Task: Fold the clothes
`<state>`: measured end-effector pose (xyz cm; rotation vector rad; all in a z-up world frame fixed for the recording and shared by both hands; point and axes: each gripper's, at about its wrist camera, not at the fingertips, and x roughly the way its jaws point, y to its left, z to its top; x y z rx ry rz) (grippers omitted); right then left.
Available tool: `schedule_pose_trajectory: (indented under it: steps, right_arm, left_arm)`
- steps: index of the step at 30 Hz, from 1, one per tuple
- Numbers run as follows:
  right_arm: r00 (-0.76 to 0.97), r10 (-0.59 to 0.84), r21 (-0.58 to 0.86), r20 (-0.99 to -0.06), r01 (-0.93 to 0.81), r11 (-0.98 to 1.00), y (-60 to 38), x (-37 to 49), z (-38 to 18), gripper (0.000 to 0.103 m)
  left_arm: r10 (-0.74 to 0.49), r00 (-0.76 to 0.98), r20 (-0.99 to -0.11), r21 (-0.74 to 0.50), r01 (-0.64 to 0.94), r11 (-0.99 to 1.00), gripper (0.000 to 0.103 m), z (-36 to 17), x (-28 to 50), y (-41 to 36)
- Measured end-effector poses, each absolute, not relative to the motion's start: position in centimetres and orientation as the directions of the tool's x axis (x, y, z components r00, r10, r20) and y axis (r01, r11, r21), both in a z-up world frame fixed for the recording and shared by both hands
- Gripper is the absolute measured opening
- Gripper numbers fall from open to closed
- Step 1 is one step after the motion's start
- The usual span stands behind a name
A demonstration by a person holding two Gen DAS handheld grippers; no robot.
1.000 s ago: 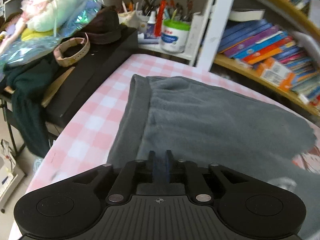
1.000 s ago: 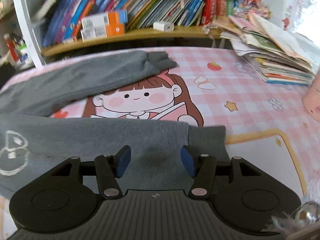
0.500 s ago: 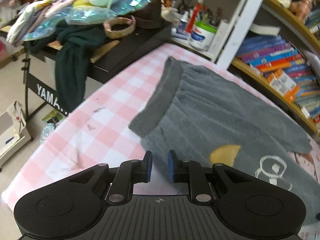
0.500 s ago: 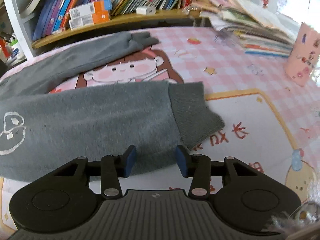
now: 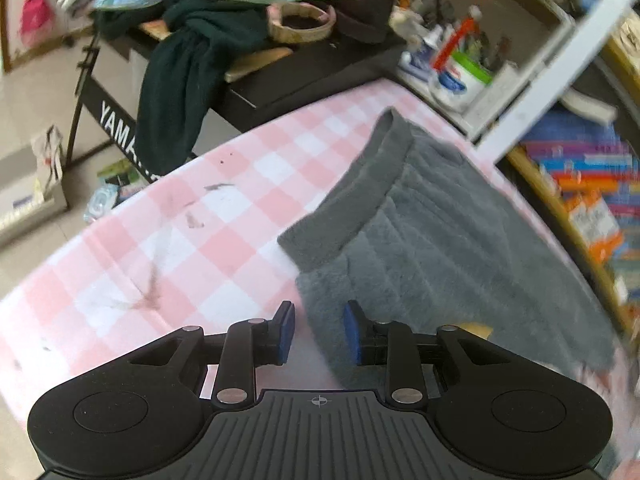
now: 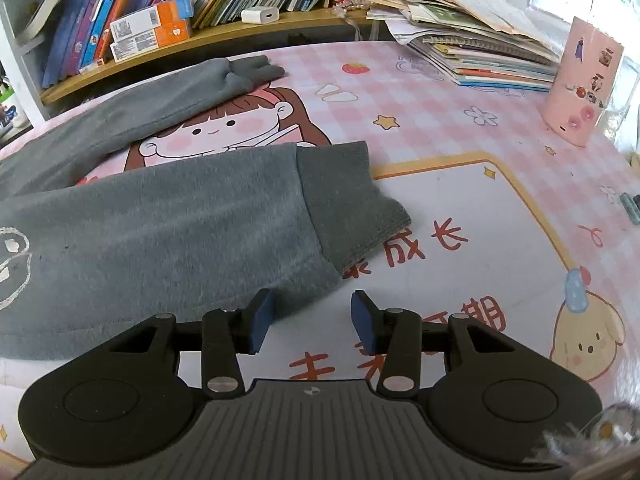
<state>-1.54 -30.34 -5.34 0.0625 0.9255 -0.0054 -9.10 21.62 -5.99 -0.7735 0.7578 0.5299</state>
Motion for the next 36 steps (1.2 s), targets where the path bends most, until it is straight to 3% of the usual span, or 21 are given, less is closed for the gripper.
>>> schedule_pose_trajectory:
  steps: [2, 8, 13, 19, 24, 29, 32, 36]
  right_arm:
    - [0.603, 0.025, 0.051, -0.797, 0.026, 0.998, -30.4, -1.6, -5.4, 0.042]
    - [0.596, 0.031, 0.050, -0.802, 0.015, 0.999, -30.6, -1.3, -5.3, 0.043]
    - [0.592, 0.028, 0.041, -0.806, 0.010, 0.999, -30.5, -1.1, -5.3, 0.046]
    - [0.585, 0.026, 0.036, -0.811, 0.005, 0.999, -30.5, -0.9, -5.2, 0.048]
    - [0.586, 0.014, 0.025, -0.810, 0.011, 1.000, -30.4, -1.2, -4.9, 0.048]
    - [0.598, 0.039, 0.052, -0.800, 0.005, 0.999, -30.2, -1.5, -3.9, 0.049]
    - [0.608, 0.066, 0.068, -0.792, -0.020, 0.997, -29.3, -1.4, -3.2, 0.050]
    - [0.618, 0.124, 0.088, -0.777, -0.088, 0.992, -27.4, -1.6, -2.4, 0.054]
  left_arm:
    - [0.101, 0.644, -0.758, -0.480, -0.656, 0.582, 0.004, -6.2, -9.1, 22.1]
    - [0.157, 0.749, -0.643, -0.448, -0.535, 0.716, 0.003, -1.5, -10.9, 20.7]
    - [0.129, 0.620, -0.774, -0.397, -0.634, 0.664, 0.004, -5.3, -10.9, 22.1]
    - [0.144, 0.598, -0.788, -0.334, -0.612, 0.717, 0.010, -5.6, -10.5, 21.2]
    - [0.247, 0.559, -0.792, -0.230, -0.648, 0.726, 0.044, -4.0, -10.5, 20.6]
    - [0.276, 0.626, -0.729, -0.170, -0.556, 0.814, 0.055, -1.8, -9.9, 18.8]
    - [0.235, 0.654, -0.719, -0.160, -0.485, 0.860, 0.064, -1.2, -8.8, 17.3]
    - [0.162, 0.674, -0.721, -0.158, -0.387, 0.908, 0.068, -1.0, -7.6, 15.2]
